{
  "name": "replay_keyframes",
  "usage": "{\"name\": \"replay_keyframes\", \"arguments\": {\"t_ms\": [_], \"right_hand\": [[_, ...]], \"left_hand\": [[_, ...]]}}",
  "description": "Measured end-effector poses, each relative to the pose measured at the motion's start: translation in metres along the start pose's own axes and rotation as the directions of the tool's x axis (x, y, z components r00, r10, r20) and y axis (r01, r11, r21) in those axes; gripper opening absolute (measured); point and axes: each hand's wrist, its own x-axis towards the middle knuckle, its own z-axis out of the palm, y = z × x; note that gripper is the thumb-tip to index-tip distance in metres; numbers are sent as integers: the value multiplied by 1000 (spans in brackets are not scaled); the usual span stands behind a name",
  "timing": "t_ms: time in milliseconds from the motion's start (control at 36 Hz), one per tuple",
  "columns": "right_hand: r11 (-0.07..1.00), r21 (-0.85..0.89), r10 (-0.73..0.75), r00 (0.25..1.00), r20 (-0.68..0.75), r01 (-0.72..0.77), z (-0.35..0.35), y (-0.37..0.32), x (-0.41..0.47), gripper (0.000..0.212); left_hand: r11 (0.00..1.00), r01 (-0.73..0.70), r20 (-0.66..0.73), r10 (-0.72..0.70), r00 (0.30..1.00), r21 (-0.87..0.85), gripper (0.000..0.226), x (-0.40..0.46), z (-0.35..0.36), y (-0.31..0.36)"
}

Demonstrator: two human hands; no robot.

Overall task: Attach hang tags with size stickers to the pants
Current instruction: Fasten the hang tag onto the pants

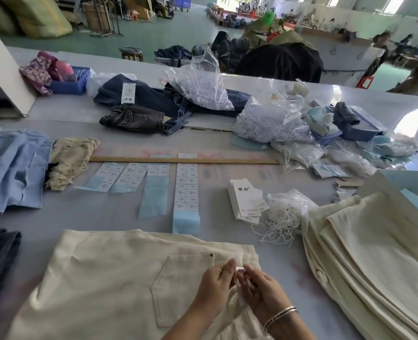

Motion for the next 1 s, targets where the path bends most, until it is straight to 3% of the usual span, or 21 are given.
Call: {"name": "replay_keyframes", "arguments": {"t_ms": [139,306,472,778,1000], "right_hand": [[1000,31,3,1000,-8,-3,4,0,-1,16],[999,42,-16,1000,18,15,7,3,1,31],[999,40,-21,1000,18,21,8,5,3,18],[996,25,-87,996,-20,88,8,9,6,19],[996,22,-81,996,-34,82,8,11,7,17]], "left_hand": [[999,-32,-31,33,999,22,47,-1,1,5],[1000,-19,-35,18,999,-10,43,-3,2,9],[1000,19,-76,-18,997,12,39,-2,4,10],[987,54,-167,-28,986,153,35,1,8,7],[989,64,-169,-41,985,136,36,0,9,6]]}}
